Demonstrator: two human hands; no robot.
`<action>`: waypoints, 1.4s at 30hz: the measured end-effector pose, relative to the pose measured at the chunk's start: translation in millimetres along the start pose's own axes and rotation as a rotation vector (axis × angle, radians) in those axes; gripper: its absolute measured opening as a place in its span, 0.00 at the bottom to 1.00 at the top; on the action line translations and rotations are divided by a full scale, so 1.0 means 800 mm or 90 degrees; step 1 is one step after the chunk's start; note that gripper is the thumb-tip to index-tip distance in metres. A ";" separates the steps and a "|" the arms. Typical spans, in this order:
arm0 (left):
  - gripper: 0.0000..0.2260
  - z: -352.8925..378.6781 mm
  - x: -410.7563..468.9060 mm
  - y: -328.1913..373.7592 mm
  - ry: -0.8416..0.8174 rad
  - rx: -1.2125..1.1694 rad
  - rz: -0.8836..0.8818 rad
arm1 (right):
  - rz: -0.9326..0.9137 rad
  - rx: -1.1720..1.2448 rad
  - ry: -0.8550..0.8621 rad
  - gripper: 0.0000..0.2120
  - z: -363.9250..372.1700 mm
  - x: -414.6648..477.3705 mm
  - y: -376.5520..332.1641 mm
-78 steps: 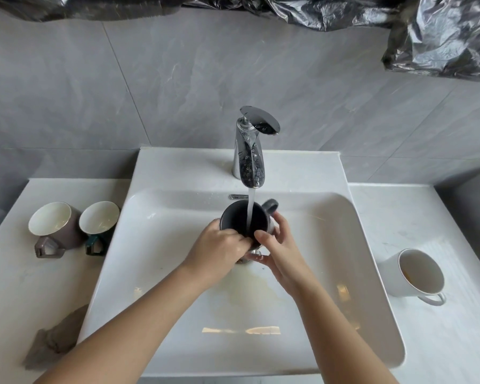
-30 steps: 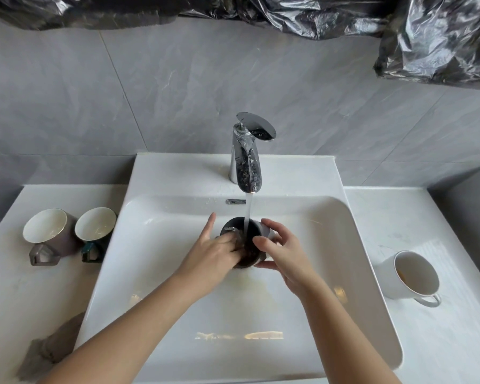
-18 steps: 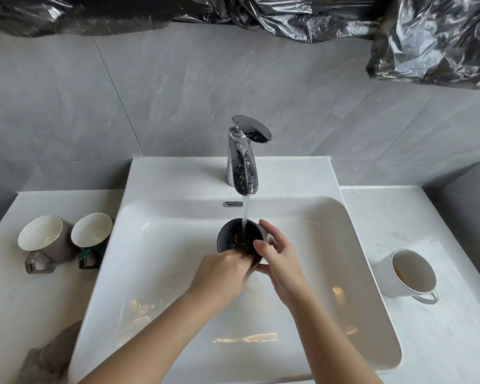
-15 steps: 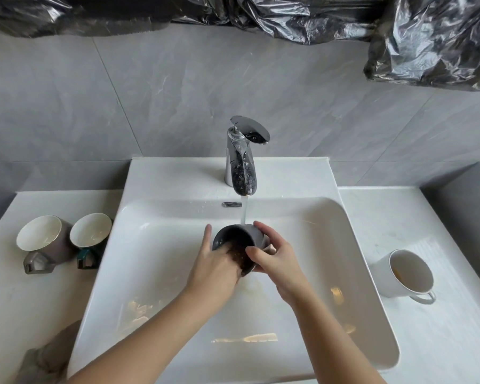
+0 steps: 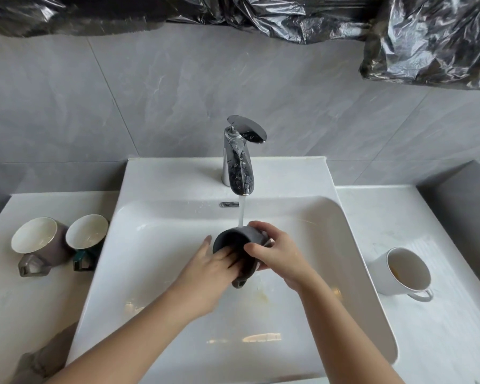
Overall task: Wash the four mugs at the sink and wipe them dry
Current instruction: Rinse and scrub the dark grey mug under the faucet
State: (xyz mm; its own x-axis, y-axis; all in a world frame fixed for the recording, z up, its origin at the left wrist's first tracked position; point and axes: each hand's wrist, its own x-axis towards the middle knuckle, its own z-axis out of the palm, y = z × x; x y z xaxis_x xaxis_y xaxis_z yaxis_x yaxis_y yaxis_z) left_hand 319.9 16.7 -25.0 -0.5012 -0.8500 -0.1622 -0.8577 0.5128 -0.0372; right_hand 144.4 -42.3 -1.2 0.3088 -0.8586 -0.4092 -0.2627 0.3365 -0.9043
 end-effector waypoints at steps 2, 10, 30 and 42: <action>0.30 0.003 0.005 0.001 0.073 -0.003 -0.016 | 0.003 0.019 0.000 0.28 0.002 0.002 -0.003; 0.06 -0.006 0.024 0.021 0.357 -0.092 -0.071 | -0.012 0.277 0.027 0.32 0.023 -0.008 0.023; 0.11 0.013 0.020 0.021 0.308 -0.134 -0.127 | 0.022 0.393 0.131 0.27 0.032 -0.012 0.034; 0.17 -0.013 0.031 0.010 0.112 -0.226 -0.110 | -0.009 0.200 0.140 0.22 0.020 0.006 0.020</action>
State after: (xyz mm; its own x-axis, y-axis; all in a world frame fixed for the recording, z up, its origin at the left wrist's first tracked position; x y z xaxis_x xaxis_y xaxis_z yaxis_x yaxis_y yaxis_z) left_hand 299.7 -1.4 -19.3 -0.3328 -0.9429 -0.0112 -0.9012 0.3145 0.2981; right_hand 156.6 -34.5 -19.7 0.0977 -0.9148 -0.3920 0.0440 0.3974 -0.9166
